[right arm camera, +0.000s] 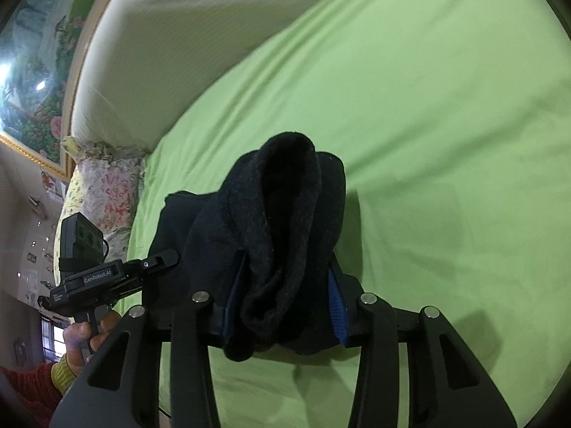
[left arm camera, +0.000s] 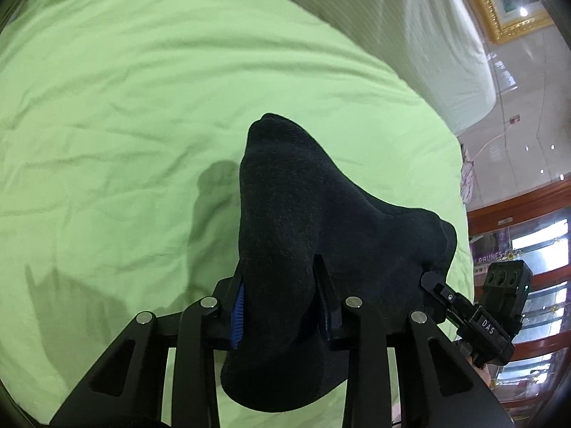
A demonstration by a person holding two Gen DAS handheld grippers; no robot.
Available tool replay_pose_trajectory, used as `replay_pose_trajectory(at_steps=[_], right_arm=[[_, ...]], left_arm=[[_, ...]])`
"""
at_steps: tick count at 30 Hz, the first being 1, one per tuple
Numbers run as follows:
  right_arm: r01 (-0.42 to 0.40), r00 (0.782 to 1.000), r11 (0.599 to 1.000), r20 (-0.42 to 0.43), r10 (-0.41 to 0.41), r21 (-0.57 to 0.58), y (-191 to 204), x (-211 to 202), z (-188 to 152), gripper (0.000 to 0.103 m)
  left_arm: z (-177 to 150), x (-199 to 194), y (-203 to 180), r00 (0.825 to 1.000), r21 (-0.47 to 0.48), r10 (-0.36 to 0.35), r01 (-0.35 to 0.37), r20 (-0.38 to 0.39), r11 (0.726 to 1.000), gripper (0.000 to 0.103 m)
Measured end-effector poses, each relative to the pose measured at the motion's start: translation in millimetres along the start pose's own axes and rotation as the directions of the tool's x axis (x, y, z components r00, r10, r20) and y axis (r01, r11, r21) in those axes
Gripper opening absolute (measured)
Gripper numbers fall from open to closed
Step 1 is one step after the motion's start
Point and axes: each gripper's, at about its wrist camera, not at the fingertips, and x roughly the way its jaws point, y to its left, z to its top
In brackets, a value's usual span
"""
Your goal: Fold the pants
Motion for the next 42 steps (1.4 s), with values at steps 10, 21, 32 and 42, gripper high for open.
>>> replay_pose_trajectory(at_steps=[10,21,32,42], right_arm=[[-0.020,1.000,0.997,0.022,0.021,-0.075,28,17,48,0.043],[-0.028,1.000,0.992,-0.008,0.027,-0.122,28,57,97,0.043],[-0.026,0.998,0.993,-0.060,0.019,-0.115,17,87,108,0.045],[0.063,0.996,0.989,-0.059,-0.072,-0.131,0,90,105,0.056]], left_arm=[[39,-24,-7,0.996,0.003,0.013,-0.013,0.086,1.000,0.032],[85,-8,4,0.990,-0.010,0.076,-0.076,0.121,0.997,0.032],[95,15,26,0.989,-0.022,0.111,-0.109,0.096,0.994,0.033],[97,28,26,0.986,-0.027,0.148,-0.146,0.080,0.989,0.051]])
